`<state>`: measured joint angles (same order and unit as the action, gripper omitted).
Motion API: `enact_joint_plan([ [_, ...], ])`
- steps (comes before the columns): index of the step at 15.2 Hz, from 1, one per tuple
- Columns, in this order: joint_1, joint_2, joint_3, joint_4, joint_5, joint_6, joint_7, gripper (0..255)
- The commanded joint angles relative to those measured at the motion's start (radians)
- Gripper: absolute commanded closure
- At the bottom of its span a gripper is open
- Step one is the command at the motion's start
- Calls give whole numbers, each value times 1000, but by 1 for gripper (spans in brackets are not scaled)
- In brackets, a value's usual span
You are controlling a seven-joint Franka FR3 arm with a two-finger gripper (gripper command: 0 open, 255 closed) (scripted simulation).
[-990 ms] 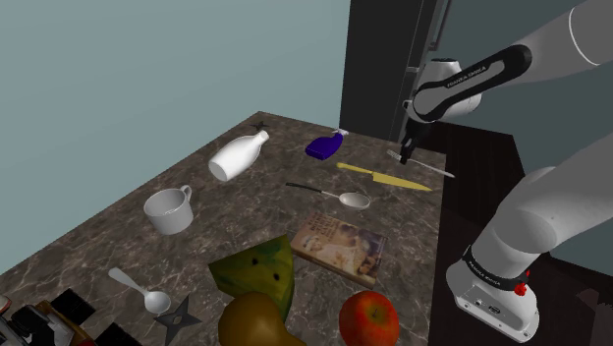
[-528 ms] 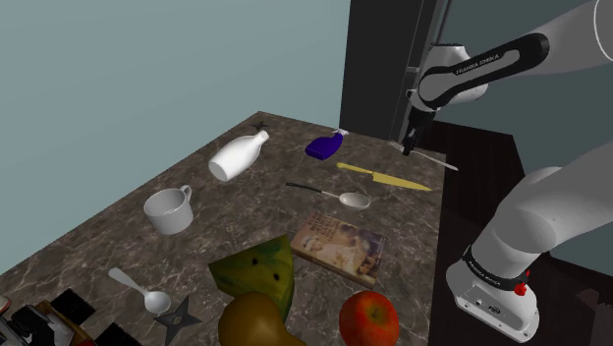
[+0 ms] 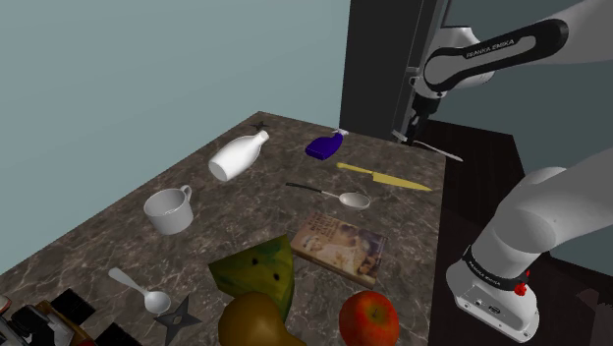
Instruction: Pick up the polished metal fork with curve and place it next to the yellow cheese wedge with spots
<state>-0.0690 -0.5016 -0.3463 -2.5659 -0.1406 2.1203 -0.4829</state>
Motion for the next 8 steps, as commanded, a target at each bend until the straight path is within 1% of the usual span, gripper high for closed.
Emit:
enact_joint_plan([
  [1, 1, -5, 4, 22, 2, -27, 2, 255],
  [8, 3, -35, 20, 95, 7, -130, 6, 255],
])
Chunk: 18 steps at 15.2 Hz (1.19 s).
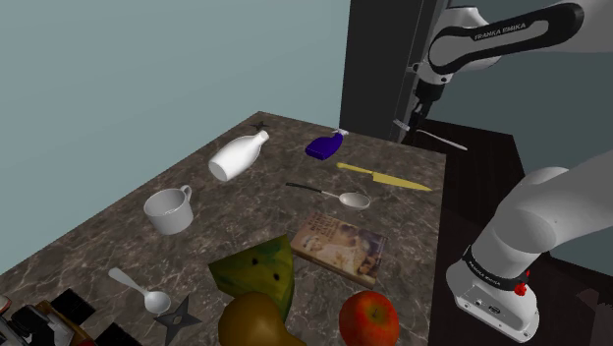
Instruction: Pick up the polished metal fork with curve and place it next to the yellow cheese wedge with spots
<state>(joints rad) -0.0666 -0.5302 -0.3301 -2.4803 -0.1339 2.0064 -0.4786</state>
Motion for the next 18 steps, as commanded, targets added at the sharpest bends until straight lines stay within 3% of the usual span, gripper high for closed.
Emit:
enact_joint_plan([
  [1, 0, -10, 6, 20, 1, -30, 3, 255],
  [6, 2, -21, 14, 72, 6, -93, 5, 255],
  [18, 127, -5, 252, 58, 122, -70, 298, 255],
])
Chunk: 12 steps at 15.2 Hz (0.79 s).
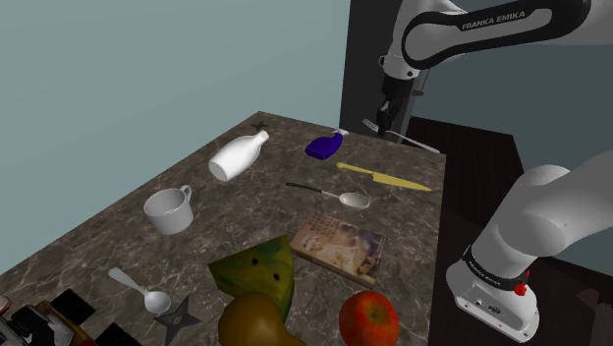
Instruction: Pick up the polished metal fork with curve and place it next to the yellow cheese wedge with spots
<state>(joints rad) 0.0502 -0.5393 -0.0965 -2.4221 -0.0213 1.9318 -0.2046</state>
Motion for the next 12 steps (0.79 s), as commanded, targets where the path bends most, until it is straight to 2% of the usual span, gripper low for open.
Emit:
enact_joint_plan([
  [1, 21, 13, 37, 6, 19, 7, 48, 255],
  [12, 121, 182, 233, 151, 87, 38, 305, 255],
])
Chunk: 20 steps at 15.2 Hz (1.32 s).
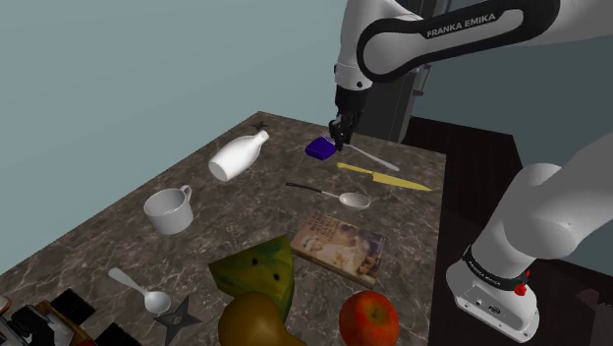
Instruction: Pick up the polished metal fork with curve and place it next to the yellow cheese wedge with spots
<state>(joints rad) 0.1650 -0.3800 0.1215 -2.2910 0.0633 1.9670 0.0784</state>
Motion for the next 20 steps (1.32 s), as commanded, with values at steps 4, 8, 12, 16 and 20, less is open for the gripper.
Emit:
enact_joint_plan([
  [4, 35, 111, 79, 106, 3, 8, 116, 255],
  [8, 62, 211, 139, 210, -13, 5, 212, 255],
  [12, 92, 324, 191, 334, -47, -7, 309, 255],
  [16, 132, 450, 233, 479, -96, -34, 406, 255],
  [20, 187, 590, 261, 652, -157, -79, 497, 255],
])
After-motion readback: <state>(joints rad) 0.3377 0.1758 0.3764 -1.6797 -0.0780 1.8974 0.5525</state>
